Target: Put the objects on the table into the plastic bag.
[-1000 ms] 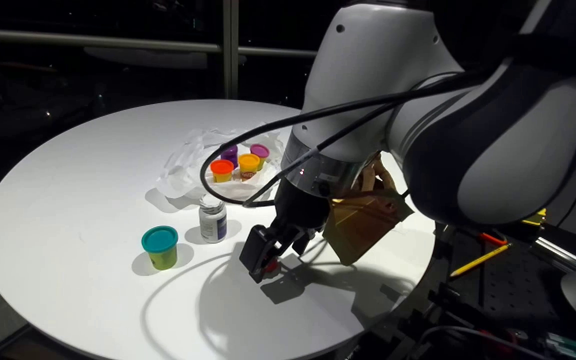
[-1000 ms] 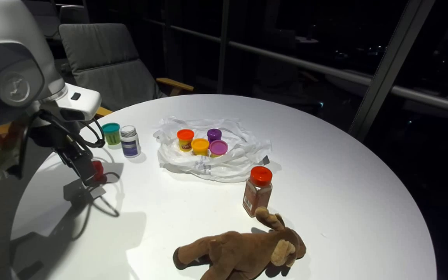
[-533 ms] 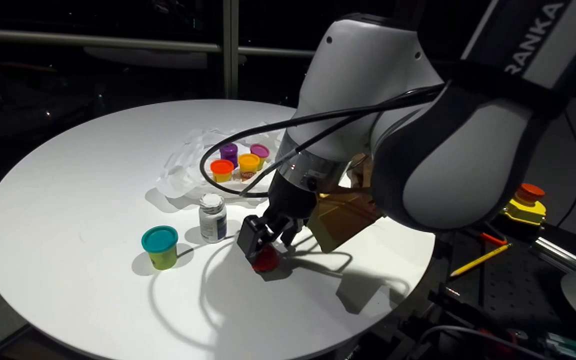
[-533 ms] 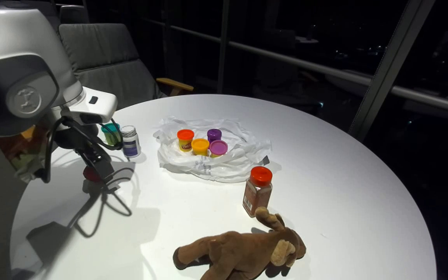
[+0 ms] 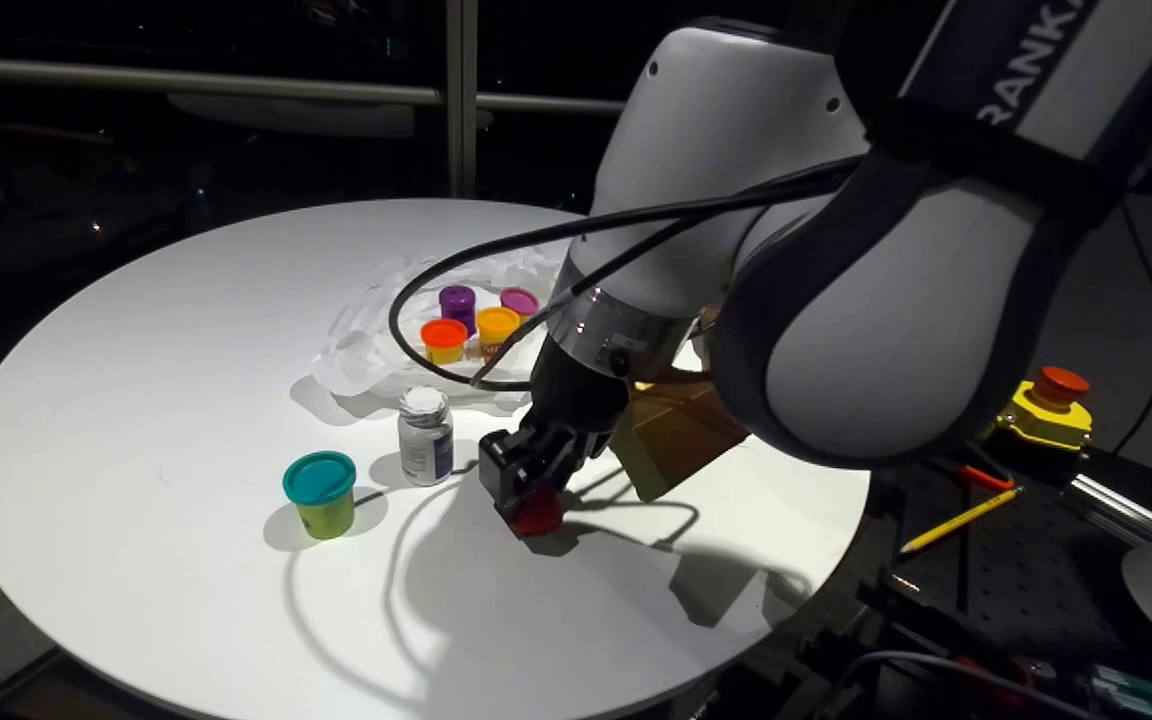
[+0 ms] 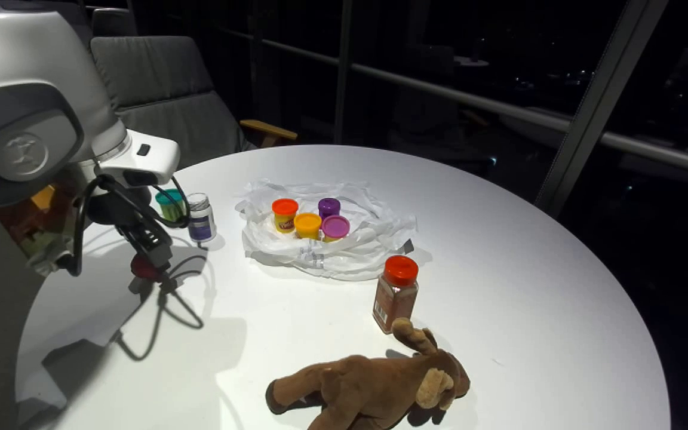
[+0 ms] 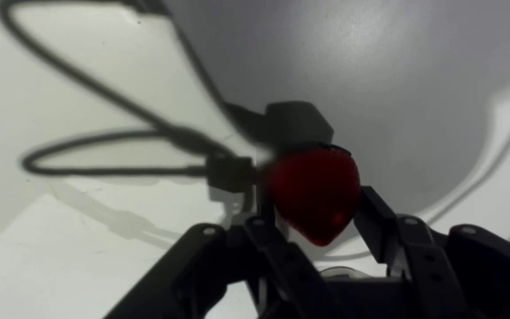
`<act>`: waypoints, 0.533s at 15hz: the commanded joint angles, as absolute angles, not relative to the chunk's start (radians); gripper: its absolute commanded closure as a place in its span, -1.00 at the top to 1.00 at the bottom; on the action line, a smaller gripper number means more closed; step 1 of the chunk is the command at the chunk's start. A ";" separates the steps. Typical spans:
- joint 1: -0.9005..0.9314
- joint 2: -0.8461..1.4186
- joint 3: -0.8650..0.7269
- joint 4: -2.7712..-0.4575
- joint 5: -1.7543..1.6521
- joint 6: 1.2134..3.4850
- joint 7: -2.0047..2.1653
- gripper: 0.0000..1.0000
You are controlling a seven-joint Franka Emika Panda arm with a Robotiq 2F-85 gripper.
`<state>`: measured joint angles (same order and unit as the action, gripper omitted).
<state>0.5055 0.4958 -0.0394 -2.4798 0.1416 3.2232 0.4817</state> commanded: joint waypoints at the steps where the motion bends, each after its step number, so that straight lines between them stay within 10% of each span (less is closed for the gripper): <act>1: 0.656 0.410 -0.190 -2.475 0.205 3.199 0.460 -0.51; 8: 0.867 0.477 -0.560 -2.232 0.178 3.074 0.528 -0.51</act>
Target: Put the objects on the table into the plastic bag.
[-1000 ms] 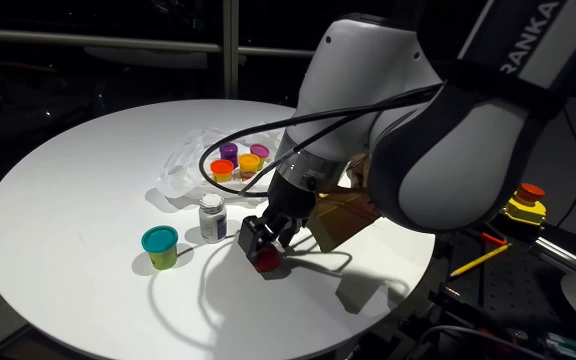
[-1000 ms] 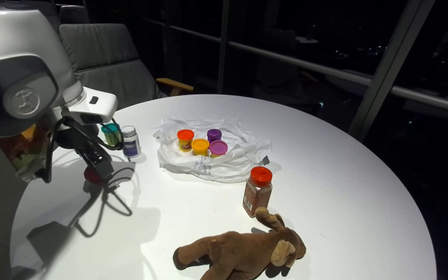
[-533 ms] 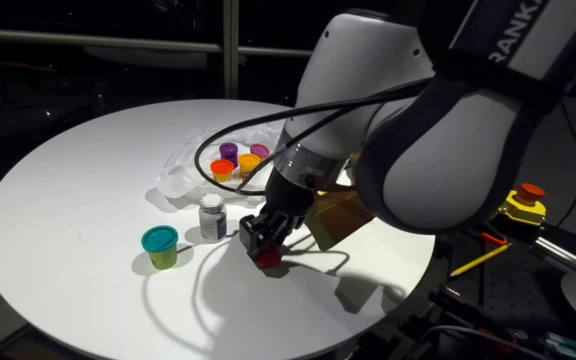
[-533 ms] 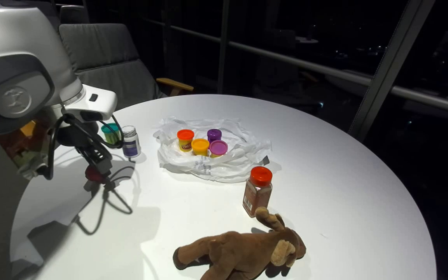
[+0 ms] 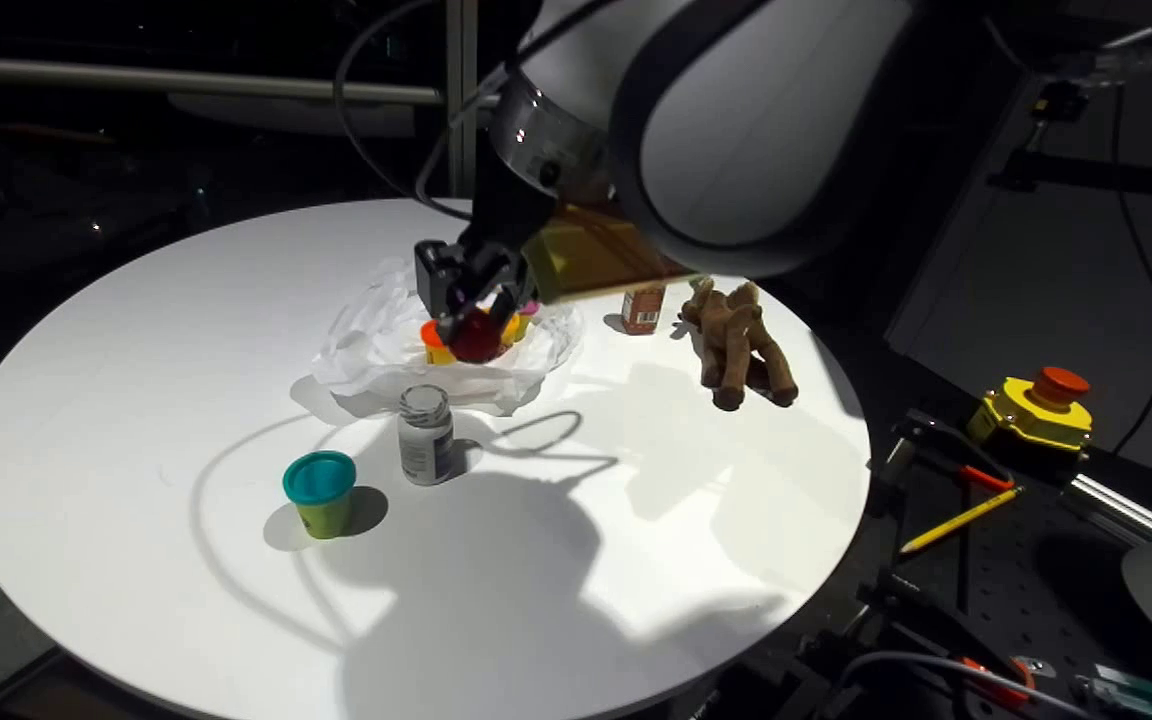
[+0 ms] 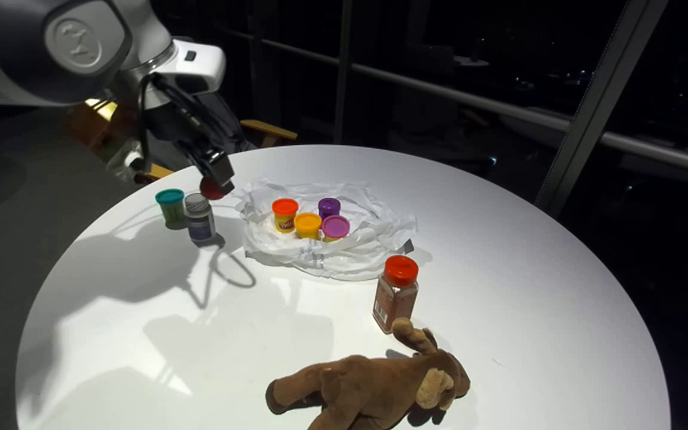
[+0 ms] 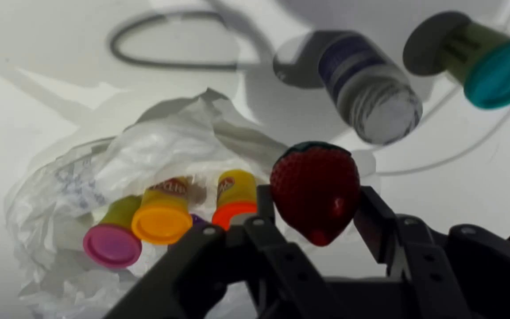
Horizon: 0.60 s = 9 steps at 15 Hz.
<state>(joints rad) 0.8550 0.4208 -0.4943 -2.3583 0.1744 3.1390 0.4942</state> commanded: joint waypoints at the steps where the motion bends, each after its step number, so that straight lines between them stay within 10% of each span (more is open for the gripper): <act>1: 0.838 0.501 -0.556 -2.181 0.187 3.052 0.529 -0.51; 9: 0.522 0.765 -0.402 -1.779 0.175 2.908 0.614 -0.51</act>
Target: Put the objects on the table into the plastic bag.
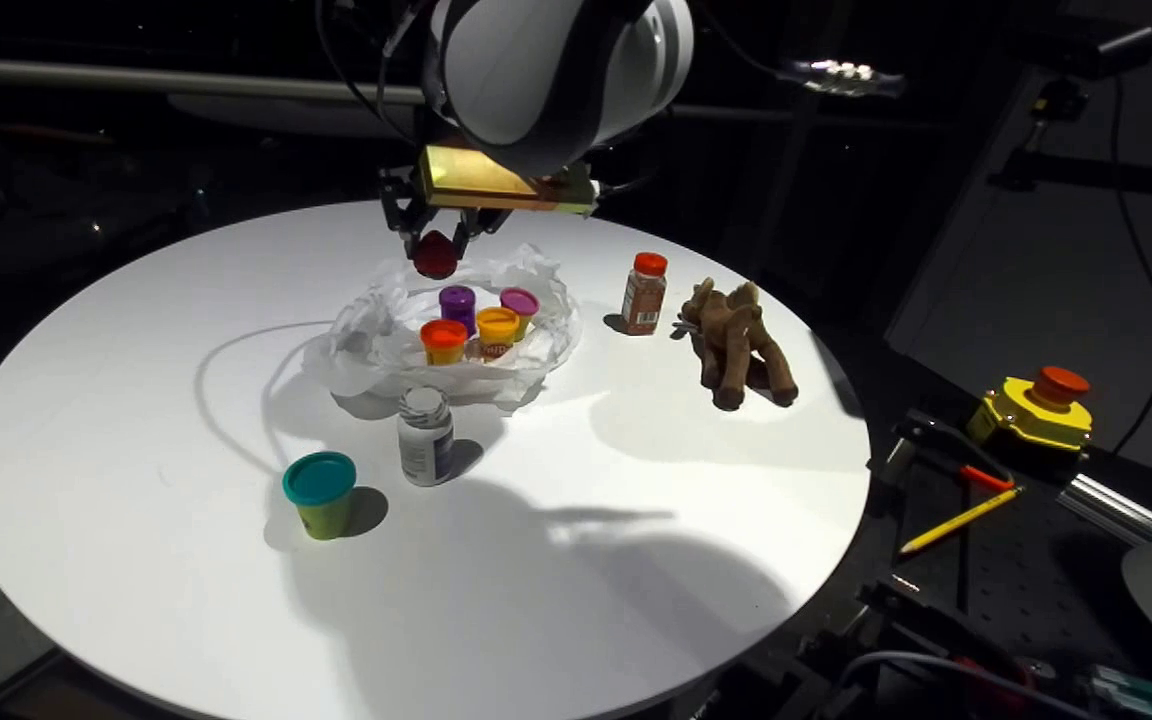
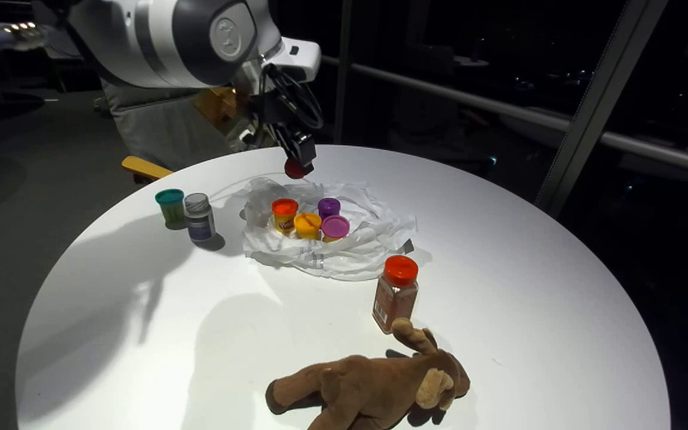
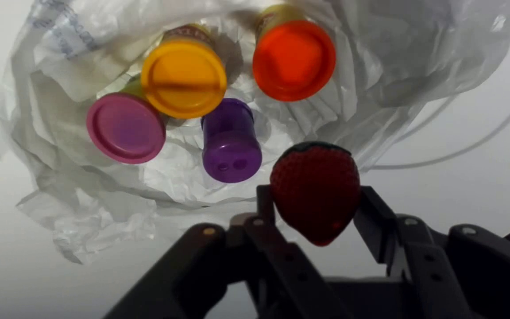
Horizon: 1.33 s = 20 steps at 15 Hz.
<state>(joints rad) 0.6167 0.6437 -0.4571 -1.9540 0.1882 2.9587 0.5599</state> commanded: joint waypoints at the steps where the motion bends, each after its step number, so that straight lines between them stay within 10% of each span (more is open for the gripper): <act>1: 0.488 0.789 -0.376 -1.743 0.174 2.889 0.619 -0.51; 15: 0.445 0.878 -0.319 -1.646 0.092 2.848 0.697 -0.51; 17: 0.473 0.873 -0.339 -1.671 0.072 2.856 0.713 0.49; 20: 0.546 0.841 -0.394 -1.717 0.026 2.877 0.765 0.78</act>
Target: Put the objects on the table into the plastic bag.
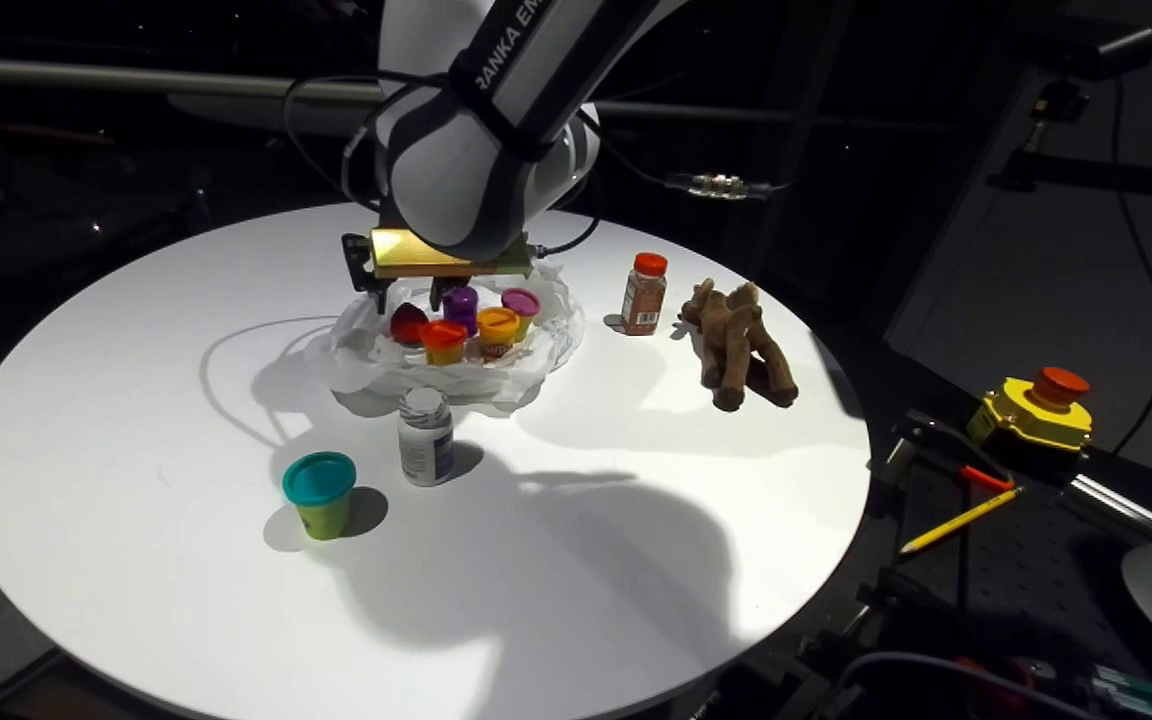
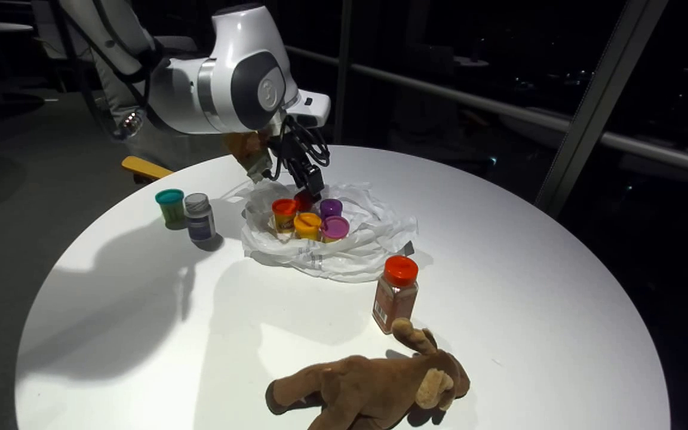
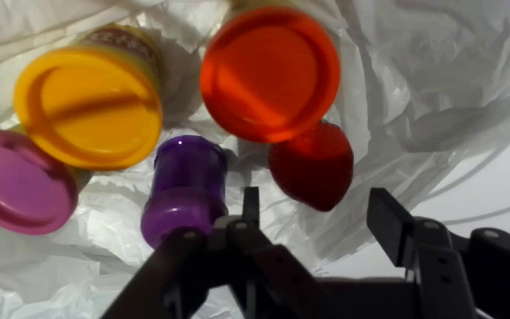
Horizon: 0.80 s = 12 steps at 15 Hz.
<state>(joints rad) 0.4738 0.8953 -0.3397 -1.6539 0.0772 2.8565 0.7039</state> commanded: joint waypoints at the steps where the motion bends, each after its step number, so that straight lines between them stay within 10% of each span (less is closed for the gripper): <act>1: 0.584 0.822 -0.422 -1.736 0.002 2.874 0.786 0.95; 12: 0.791 0.391 -0.388 -1.981 -0.274 2.445 0.971 1.00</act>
<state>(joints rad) 0.8185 0.5184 -0.4723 -1.8987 -0.1963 2.5402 0.9242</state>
